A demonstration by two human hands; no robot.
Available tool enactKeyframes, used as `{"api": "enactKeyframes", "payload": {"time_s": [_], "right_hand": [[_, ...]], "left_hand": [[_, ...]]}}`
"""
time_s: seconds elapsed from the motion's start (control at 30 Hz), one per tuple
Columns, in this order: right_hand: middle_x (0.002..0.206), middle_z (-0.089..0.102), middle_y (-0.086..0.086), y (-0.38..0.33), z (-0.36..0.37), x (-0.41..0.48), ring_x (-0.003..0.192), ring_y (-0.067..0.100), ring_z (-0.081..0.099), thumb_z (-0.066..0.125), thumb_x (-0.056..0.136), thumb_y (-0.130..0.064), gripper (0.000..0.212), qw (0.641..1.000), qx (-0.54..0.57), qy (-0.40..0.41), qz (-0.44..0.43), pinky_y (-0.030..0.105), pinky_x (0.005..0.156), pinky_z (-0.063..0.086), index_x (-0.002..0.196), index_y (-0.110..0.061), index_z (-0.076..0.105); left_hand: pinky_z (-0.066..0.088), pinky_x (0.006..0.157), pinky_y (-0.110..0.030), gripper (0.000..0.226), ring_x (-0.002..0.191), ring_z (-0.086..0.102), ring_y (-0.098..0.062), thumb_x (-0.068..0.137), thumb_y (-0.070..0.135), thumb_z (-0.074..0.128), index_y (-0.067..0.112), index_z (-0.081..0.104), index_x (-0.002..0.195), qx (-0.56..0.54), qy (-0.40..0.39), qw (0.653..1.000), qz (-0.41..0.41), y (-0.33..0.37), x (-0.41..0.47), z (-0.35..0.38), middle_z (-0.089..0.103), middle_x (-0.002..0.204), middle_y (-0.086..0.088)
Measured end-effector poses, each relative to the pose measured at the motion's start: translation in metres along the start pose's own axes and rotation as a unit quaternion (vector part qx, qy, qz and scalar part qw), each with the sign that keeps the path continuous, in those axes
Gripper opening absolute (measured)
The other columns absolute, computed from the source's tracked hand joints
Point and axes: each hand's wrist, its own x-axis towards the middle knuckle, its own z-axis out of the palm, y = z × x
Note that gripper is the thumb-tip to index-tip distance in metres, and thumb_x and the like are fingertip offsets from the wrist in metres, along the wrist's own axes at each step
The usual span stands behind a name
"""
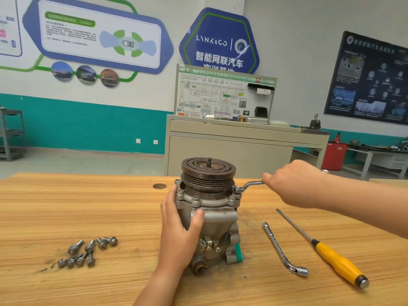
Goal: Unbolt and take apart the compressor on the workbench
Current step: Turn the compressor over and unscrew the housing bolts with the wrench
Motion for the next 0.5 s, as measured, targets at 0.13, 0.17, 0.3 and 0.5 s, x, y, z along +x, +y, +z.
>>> {"api": "enactKeyframes", "payload": {"time_s": [0.13,0.17,0.3,0.5], "right_hand": [[0.076,0.053,-0.004,-0.005,0.02,0.034,0.072,0.018,0.054,0.042,0.091,-0.004,0.019,0.997,0.038,0.061,0.019,0.027,0.077,0.042,0.107,-0.013,0.048],[0.086,0.059,-0.003,-0.009,0.028,0.042,0.082,0.019,0.057,0.043,0.091,-0.004,0.019,0.995,0.048,0.085,0.023,0.028,0.086,0.04,0.107,-0.013,0.049],[0.109,0.063,0.0,-0.025,0.046,0.067,0.098,0.018,0.057,0.039,0.093,-0.004,0.031,0.977,0.097,0.181,0.053,0.025,0.093,0.038,0.118,-0.015,0.053],[0.109,0.063,0.002,-0.027,0.033,0.077,0.095,0.023,0.059,0.037,0.093,-0.006,0.03,0.956,0.185,0.212,0.086,0.028,0.072,0.043,0.114,-0.014,0.056]], "left_hand": [[0.02,0.085,0.009,0.062,0.116,0.017,0.032,0.067,0.064,0.044,0.059,0.018,0.123,0.01,-0.004,1.0,0.005,-0.001,0.0,-0.001,0.018,0.126,0.046],[0.019,0.085,0.01,0.062,0.117,0.017,0.032,0.067,0.063,0.045,0.059,0.018,0.123,0.011,-0.005,1.0,0.007,-0.002,0.0,-0.001,0.019,0.127,0.045],[0.014,0.089,0.01,0.063,0.125,0.011,0.026,0.069,0.063,0.043,0.057,0.015,0.125,0.046,0.004,0.999,0.02,-0.005,0.001,-0.001,0.02,0.141,0.023],[0.012,0.091,0.008,0.065,0.129,0.007,0.022,0.069,0.065,0.043,0.06,0.011,0.125,0.055,0.003,0.998,0.019,-0.006,0.001,-0.003,0.011,0.148,0.021]]}}
